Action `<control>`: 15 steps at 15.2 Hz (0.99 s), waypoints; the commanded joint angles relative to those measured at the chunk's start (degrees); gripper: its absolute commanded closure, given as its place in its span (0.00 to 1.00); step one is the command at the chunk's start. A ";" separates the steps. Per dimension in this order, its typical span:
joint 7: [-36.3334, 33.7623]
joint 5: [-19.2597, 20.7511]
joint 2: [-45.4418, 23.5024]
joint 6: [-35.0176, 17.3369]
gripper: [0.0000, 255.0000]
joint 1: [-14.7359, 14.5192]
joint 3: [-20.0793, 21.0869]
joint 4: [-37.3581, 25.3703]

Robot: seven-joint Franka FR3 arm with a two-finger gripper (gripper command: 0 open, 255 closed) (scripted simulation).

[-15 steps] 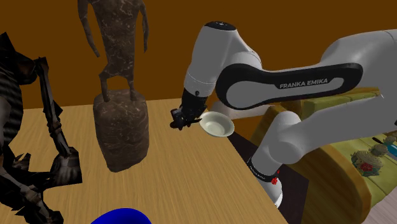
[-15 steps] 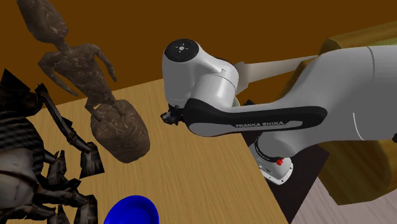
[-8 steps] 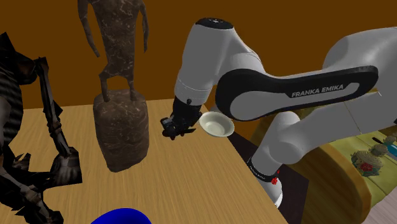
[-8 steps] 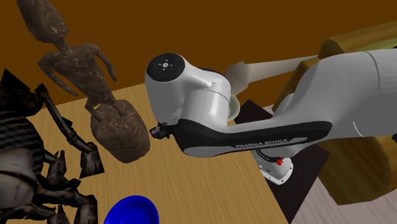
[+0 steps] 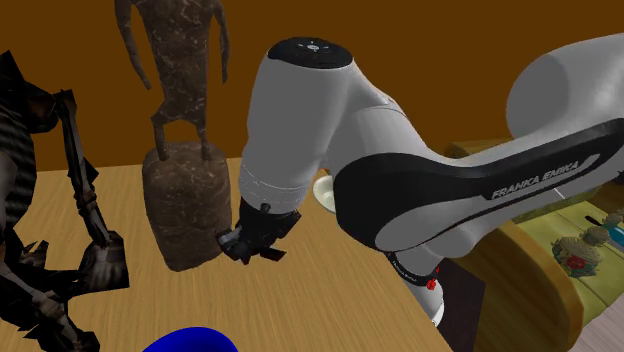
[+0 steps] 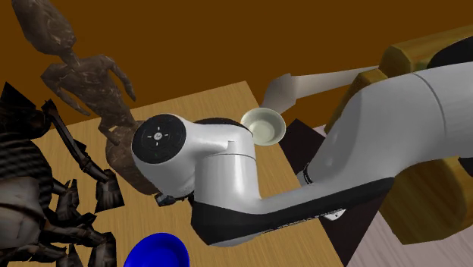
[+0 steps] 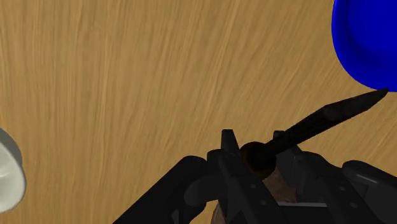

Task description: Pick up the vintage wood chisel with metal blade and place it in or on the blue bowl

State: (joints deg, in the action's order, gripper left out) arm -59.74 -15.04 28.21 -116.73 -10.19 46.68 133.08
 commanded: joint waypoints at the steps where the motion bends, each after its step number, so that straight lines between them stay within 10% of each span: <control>1: -3.61 1.35 -3.15 -0.20 1.00 1.38 3.70 -3.27; 7: -17.04 10.15 -15.10 0.33 1.00 8.07 18.23 -14.00; 10: -30.23 24.65 -29.17 2.25 1.00 13.50 30.69 -20.55; 13: -44.35 42.57 -47.08 8.97 1.00 -0.27 27.03 -29.53; 15: -43.52 41.03 -45.60 6.89 1.00 -2.58 23.55 -28.26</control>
State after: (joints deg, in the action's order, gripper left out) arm -101.89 24.20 -15.73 -109.76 -10.75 71.67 105.44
